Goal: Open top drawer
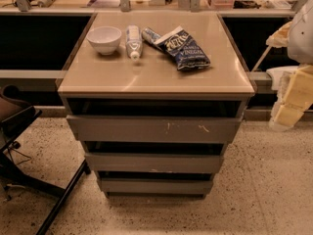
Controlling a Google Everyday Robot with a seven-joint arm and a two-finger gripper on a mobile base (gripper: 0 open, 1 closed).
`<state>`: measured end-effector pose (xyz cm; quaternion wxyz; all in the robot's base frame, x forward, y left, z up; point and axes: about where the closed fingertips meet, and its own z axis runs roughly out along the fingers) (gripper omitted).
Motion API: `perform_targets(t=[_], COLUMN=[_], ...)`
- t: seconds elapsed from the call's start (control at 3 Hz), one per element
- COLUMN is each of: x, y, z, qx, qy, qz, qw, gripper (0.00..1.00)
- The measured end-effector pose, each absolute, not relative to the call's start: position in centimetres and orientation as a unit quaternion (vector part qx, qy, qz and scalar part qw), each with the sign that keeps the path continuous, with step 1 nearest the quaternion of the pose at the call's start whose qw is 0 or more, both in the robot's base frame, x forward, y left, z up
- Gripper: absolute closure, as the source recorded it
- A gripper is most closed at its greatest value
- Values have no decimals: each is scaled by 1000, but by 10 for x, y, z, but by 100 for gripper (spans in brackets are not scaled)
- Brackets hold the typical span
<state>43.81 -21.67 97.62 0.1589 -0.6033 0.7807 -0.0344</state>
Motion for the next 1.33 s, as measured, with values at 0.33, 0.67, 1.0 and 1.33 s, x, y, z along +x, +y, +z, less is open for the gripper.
perform_targets(t=[0.33, 0.67, 1.0, 1.33], x=[438, 441, 448, 470], y=[-217, -213, -195, -165], z=[976, 967, 921, 843], qx=[-603, -606, -610, -604], qy=[781, 777, 772, 774], qz=[-34, -28, 0, 33], qw=[159, 167, 181, 186], gripper=[0, 0, 0, 0])
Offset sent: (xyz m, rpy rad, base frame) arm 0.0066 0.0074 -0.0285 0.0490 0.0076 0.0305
